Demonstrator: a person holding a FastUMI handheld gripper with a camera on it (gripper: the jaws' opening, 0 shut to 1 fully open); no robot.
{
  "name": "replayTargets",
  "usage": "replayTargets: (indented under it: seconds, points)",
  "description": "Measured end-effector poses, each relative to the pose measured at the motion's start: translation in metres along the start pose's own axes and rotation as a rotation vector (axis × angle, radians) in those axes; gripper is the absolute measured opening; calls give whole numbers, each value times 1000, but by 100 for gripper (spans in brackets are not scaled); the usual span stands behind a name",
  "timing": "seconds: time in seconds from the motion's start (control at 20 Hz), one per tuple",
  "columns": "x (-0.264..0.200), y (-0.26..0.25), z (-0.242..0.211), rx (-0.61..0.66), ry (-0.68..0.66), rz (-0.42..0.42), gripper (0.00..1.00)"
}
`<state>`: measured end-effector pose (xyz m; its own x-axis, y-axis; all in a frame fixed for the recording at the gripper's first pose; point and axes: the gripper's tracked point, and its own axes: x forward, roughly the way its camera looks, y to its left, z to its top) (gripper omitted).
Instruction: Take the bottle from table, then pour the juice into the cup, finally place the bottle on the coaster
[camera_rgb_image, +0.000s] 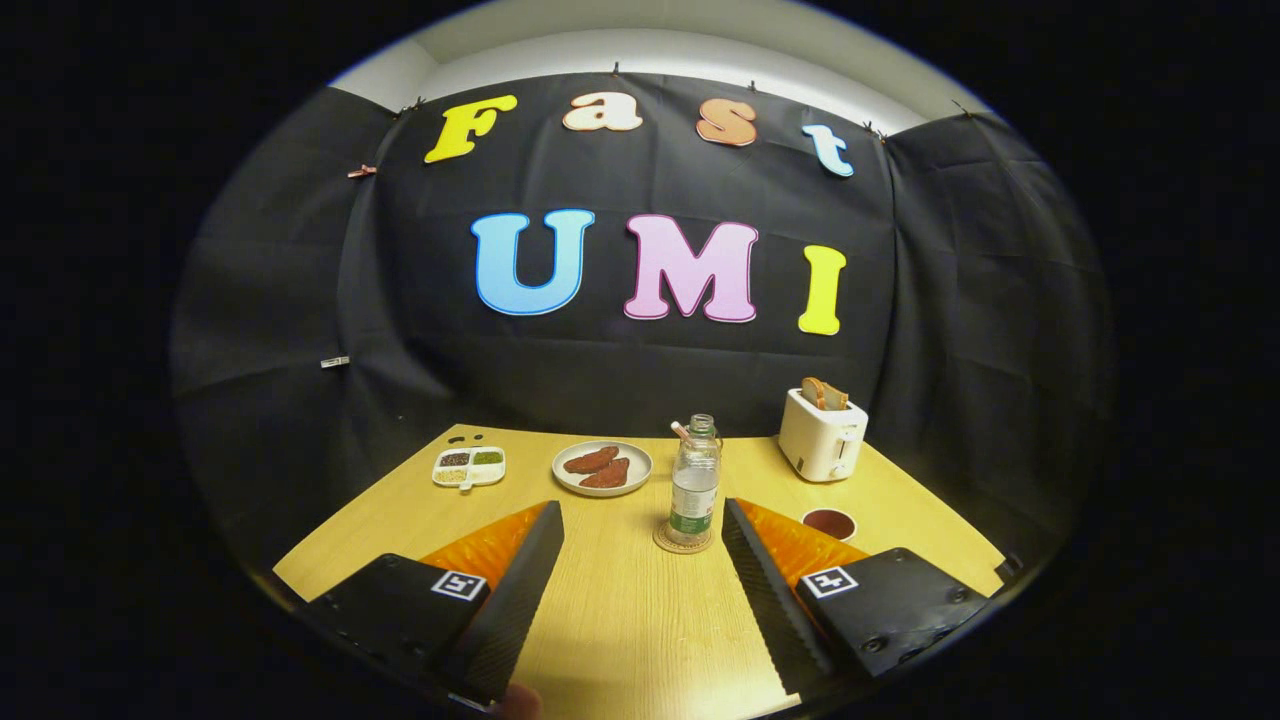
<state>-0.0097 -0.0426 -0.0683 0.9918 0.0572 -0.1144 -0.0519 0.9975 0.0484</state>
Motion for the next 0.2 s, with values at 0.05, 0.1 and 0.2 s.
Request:
replayTargets:
  seconds: [0.05, 0.1, 0.2]
  points:
    - [-1, 1, 0, -2, 1, 5, 98]
    - [-2, 2, 1, 0, 0, 10, 98]
    - [7, 2, 0, 9, 2, 19, 98]
